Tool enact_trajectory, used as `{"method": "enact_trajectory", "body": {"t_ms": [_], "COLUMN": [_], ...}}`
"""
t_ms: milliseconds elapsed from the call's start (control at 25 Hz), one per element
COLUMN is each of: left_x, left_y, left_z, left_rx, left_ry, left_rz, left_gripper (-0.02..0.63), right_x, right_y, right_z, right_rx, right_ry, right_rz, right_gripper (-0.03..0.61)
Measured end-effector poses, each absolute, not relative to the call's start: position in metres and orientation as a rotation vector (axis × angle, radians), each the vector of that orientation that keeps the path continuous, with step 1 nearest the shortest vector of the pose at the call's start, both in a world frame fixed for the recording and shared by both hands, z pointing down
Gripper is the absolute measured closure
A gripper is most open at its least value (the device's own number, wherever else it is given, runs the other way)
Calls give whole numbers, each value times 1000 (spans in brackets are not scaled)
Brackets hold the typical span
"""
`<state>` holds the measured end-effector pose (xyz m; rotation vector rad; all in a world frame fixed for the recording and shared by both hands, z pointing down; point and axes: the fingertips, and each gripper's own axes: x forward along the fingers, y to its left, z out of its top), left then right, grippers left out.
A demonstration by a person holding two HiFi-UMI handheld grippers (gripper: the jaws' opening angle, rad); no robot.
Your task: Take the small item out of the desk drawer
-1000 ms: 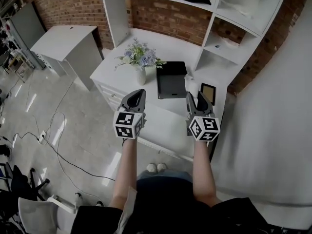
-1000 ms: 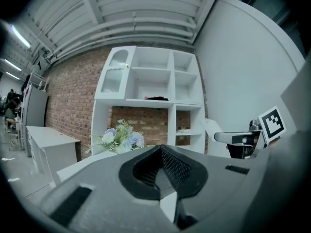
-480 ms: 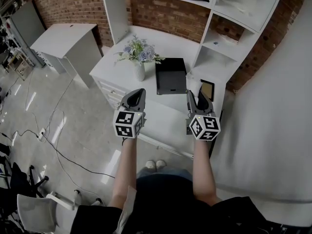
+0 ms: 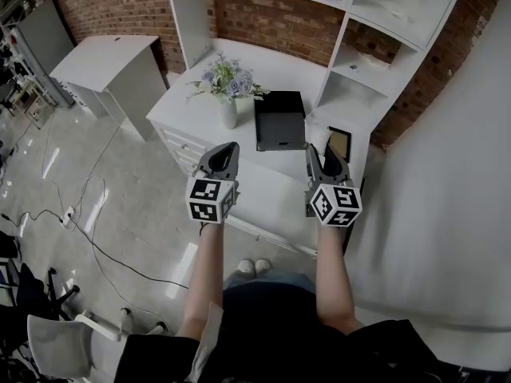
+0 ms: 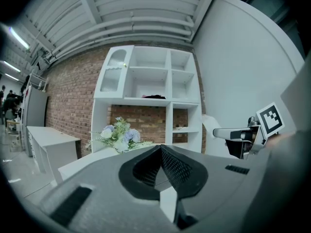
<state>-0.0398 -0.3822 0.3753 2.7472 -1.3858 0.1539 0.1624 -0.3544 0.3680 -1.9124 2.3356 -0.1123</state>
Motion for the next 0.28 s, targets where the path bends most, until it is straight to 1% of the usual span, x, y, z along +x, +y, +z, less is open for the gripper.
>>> {"method": "enact_trajectory", "body": {"t_ms": [280], "left_x": [-46], "left_y": [-384], "left_z": [378], "left_rx": [2734], "left_ry": [-1403], "left_rz": [142], "left_gripper": [604], "right_x": [159], "right_y": [-356], "right_z": [371], "right_rx": [-1904], "right_ry": [2348], "right_rz": [-118], "right_gripper": [433]}}
